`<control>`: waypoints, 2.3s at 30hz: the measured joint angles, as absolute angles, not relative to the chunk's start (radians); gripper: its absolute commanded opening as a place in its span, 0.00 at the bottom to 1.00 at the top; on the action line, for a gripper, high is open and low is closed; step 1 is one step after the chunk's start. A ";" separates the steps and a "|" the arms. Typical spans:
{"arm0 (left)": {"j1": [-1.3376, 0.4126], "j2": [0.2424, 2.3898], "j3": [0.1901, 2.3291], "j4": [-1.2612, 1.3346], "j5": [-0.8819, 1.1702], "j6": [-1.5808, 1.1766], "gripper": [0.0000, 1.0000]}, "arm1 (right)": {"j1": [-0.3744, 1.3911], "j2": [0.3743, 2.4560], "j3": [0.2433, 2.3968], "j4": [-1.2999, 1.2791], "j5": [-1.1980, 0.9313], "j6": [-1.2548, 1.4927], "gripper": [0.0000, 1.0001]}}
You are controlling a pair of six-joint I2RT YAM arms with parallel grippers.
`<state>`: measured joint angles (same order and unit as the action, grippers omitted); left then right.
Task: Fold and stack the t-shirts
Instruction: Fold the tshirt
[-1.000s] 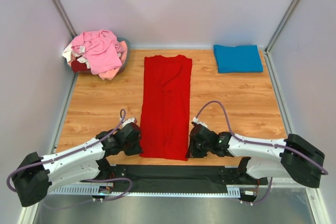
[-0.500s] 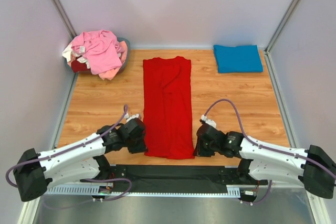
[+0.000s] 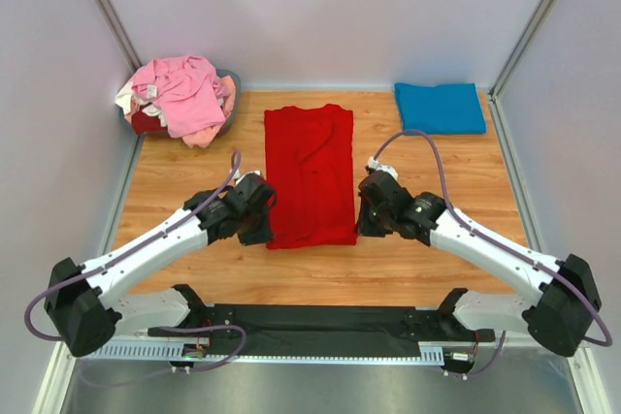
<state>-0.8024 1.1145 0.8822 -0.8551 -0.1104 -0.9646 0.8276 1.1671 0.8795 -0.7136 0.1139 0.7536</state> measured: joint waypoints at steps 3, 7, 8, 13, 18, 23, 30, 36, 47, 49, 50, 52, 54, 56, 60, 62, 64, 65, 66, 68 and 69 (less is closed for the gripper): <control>-0.754 1.193 0.945 -0.850 -0.105 -0.913 0.00 | 0.776 1.245 0.957 -0.719 0.114 0.691 0.00; -0.687 1.303 1.036 -0.848 -0.092 -0.842 0.00 | 0.715 1.348 1.048 -0.723 0.110 0.610 0.00; -0.673 1.328 1.058 -0.846 -0.088 -0.827 0.00 | 0.703 1.367 1.064 -0.723 0.108 0.597 0.00; -0.603 1.442 1.155 -0.834 -0.064 -0.762 0.00 | 0.641 1.473 1.168 -0.727 0.094 0.520 0.00; -0.559 1.551 1.231 -0.826 -0.038 -0.717 0.00 | 0.586 1.567 1.255 -0.726 0.070 0.468 0.00; -0.526 1.648 1.306 -0.825 -0.022 -0.683 0.00 | 0.546 1.658 1.326 -0.728 0.041 0.430 0.00; -0.475 1.744 1.384 -0.824 -0.007 -0.649 0.00 | 0.513 1.769 1.391 -0.728 0.005 0.401 0.00; -0.449 1.853 1.450 -0.826 0.004 -0.622 0.02 | 0.495 1.870 1.464 -0.737 -0.017 0.390 0.00; -0.392 2.120 1.737 -0.904 0.038 -0.585 0.53 | 0.419 2.161 1.819 -0.878 -0.039 0.380 0.63; -0.376 2.140 1.819 -0.941 0.044 -0.588 0.58 | 0.389 2.208 1.933 -0.926 -0.045 0.377 0.64; -0.364 2.146 1.869 -0.961 0.047 -0.591 0.59 | 0.373 2.228 2.003 -0.956 -0.049 0.376 0.64; -0.345 2.150 1.961 -0.991 0.048 -0.593 0.61 | 0.344 2.256 2.128 -1.001 -0.054 0.376 0.64; -0.329 2.133 2.026 -1.001 0.047 -0.590 0.62 | 0.318 2.238 2.188 -1.019 -0.055 0.371 0.64; -0.322 2.089 2.024 -1.000 0.038 -0.582 0.63 | 0.300 2.162 2.134 -1.009 -0.064 0.368 0.64; -0.353 1.907 1.831 -0.947 0.017 -0.566 0.61 | 0.317 1.895 1.765 -0.928 -0.152 0.371 0.48; -0.382 1.809 1.686 -0.905 0.030 -0.561 0.60 | 0.351 1.781 1.588 -0.871 -0.228 0.376 0.22; -0.419 1.723 1.532 -0.861 0.064 -0.560 0.59 | 0.387 1.724 1.473 -0.825 -0.309 0.384 0.10; -0.437 1.688 1.453 -0.818 0.091 -0.561 0.59 | 0.406 1.703 1.414 -0.781 -0.363 0.390 0.03; -0.453 1.663 1.383 -0.786 0.120 -0.562 0.58 | 0.422 1.692 1.360 -0.746 -0.414 0.394 0.01; -0.472 1.641 1.279 -0.728 0.170 -0.567 0.57 | 0.443 1.689 1.269 -0.677 -0.498 0.404 0.00; -0.477 1.640 1.230 -0.699 0.197 -0.571 0.55 | 0.445 1.692 1.235 -0.658 -0.524 0.407 0.00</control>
